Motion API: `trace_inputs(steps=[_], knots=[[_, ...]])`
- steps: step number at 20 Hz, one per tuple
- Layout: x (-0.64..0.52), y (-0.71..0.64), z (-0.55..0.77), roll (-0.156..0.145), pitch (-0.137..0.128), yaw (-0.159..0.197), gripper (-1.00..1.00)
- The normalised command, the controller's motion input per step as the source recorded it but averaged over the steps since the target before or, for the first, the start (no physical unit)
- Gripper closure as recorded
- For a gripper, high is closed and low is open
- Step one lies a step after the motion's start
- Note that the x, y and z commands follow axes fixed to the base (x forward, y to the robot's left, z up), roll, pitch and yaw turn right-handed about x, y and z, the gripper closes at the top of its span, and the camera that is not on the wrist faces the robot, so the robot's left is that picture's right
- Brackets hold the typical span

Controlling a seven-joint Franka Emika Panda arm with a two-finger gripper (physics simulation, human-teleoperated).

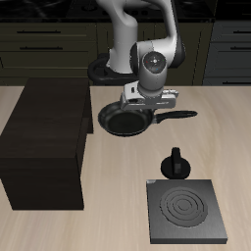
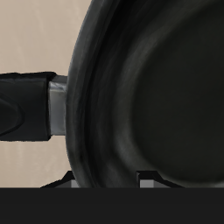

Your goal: Place the frypan on the top layer of the shelf

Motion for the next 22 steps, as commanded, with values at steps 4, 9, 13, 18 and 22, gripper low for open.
trace_inputs(steps=[4,9,13,18,22], knots=[[0.08,0.00,0.10,-0.002,-0.022,0.029,1.00],[0.07,0.04,0.21,-0.010,-0.037,0.035,1.00],[0.07,0.01,0.26,-0.018,-0.039,0.035,1.00],[0.03,0.01,0.17,-0.012,-0.032,0.032,1.00],[0.01,-0.01,0.25,-0.011,-0.051,0.028,1.00]])
